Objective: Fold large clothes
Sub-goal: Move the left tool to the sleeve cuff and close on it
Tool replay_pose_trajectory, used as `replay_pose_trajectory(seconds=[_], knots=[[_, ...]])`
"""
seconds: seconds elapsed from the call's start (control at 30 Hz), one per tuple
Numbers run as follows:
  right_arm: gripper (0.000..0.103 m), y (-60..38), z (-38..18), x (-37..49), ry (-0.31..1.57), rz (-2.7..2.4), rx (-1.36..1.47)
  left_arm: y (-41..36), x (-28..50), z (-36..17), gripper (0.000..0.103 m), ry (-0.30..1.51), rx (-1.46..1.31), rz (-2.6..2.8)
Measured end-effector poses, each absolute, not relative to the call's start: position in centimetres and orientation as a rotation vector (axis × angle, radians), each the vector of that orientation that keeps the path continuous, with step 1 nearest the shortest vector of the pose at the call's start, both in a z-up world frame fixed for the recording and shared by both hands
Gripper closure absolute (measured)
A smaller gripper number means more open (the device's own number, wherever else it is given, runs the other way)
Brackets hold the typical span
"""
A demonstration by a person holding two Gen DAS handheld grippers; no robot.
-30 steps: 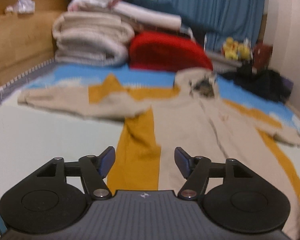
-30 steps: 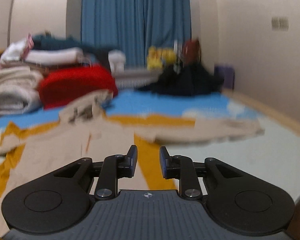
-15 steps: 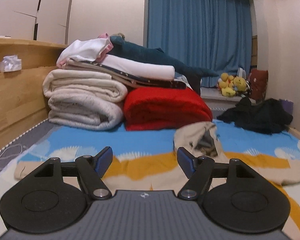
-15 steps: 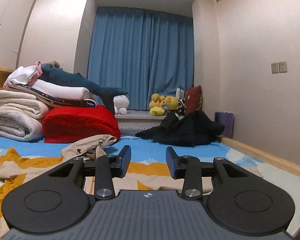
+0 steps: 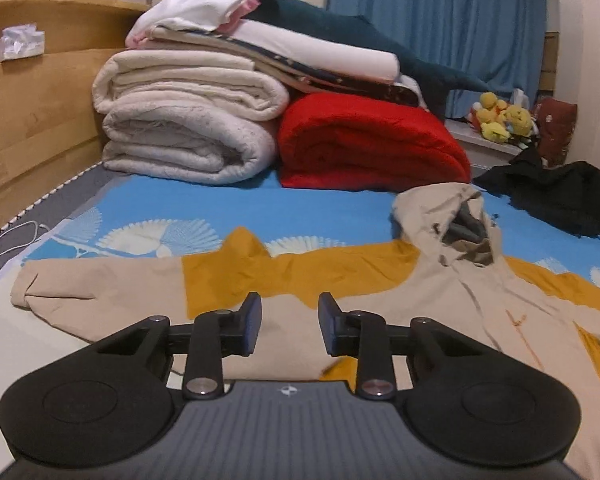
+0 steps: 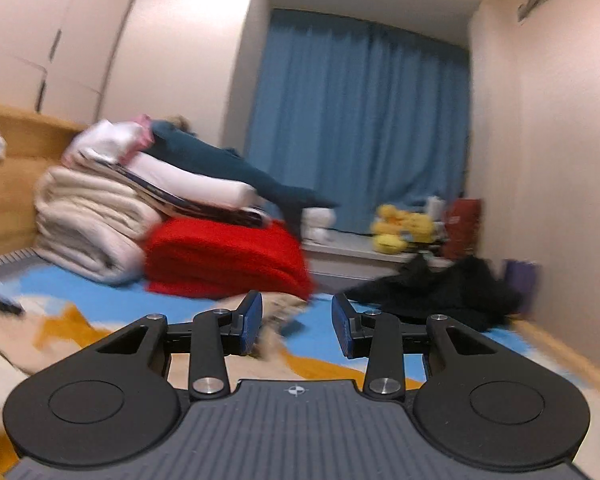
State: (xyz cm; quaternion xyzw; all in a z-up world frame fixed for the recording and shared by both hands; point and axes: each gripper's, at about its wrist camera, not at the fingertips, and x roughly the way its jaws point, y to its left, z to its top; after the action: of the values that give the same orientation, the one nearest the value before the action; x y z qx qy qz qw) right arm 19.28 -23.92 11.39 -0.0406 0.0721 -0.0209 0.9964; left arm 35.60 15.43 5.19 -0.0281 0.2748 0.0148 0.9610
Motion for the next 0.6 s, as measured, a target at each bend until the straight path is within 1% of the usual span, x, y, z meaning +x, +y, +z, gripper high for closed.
replay_pose_trajectory(seconds=[0.13, 0.27, 0.37, 0.43, 0.47, 0.5, 0.53, 0.6], knots=[[0.063, -21.1, 10.9, 23.8, 0.141, 0.073, -0.048, 18.0, 37.0, 3.6, 0.070, 0.588, -0.107, 0.051], [0.065, -19.6, 8.7, 26.0, 0.150, 0.156, -0.045, 20.8, 38.0, 1.1, 0.070, 0.620, -0.142, 0.075], [0.079, -19.0, 7.0, 28.0, 0.246, 0.182, -0.022, 23.5, 39.5, -0.8, 0.071, 0.665, -0.190, 0.113], [0.085, -18.7, 6.3, 29.1, 0.268, 0.211, -0.010, 25.5, 40.3, -1.7, 0.071, 0.666, -0.215, 0.134], [0.093, -18.6, 6.1, 29.7, 0.280, 0.221, -0.014, 26.6, 40.7, -2.1, 0.071, 0.670, -0.230, 0.147], [0.097, -18.5, 5.9, 30.0, 0.290, 0.229, -0.016, 27.8, 41.0, -2.6, 0.071, 0.673, -0.256, 0.163], [0.097, -18.5, 5.7, 30.3, 0.297, 0.234, -0.017, 29.2, 41.4, -3.0, 0.071, 0.674, -0.285, 0.182], [0.100, -18.6, 5.2, 30.9, 0.305, 0.233, -0.026, 32.1, 42.0, -4.1, 0.071, 0.669, -0.351, 0.229]])
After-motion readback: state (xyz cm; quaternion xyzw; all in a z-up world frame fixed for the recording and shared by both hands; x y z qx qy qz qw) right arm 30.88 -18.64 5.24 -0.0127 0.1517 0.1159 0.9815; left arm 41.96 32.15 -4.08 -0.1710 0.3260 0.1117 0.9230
